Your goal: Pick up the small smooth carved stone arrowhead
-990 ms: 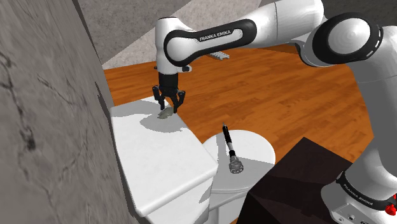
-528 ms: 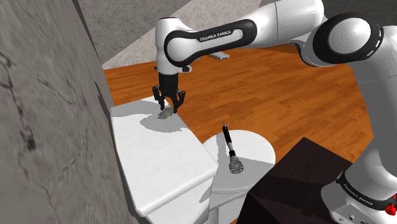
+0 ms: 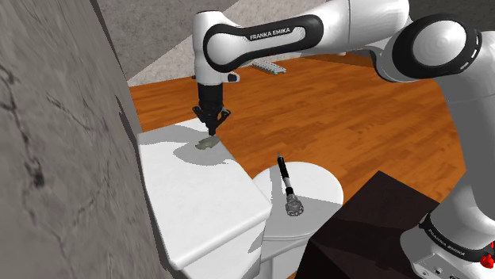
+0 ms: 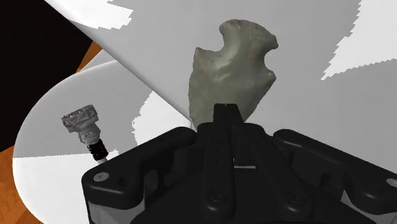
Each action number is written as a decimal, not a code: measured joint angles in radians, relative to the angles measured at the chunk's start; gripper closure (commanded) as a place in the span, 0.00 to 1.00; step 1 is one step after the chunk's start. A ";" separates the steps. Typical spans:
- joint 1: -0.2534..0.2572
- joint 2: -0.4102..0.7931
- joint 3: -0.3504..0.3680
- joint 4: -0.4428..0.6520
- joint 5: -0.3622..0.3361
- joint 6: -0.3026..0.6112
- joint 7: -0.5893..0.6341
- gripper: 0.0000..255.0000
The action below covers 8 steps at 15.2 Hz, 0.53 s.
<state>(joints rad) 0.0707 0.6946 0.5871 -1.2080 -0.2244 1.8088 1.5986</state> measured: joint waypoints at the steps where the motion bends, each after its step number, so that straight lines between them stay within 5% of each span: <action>1: 0.000 0.000 0.000 0.000 0.000 0.000 0.000 0.00; 5: 0.125 0.027 -0.040 0.096 -0.080 -0.078 0.116 0.00; 8: 0.145 0.040 -0.050 0.098 -0.097 -0.071 0.138 0.00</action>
<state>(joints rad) 0.2160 0.7349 0.5374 -1.1096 -0.3218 1.7378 1.7365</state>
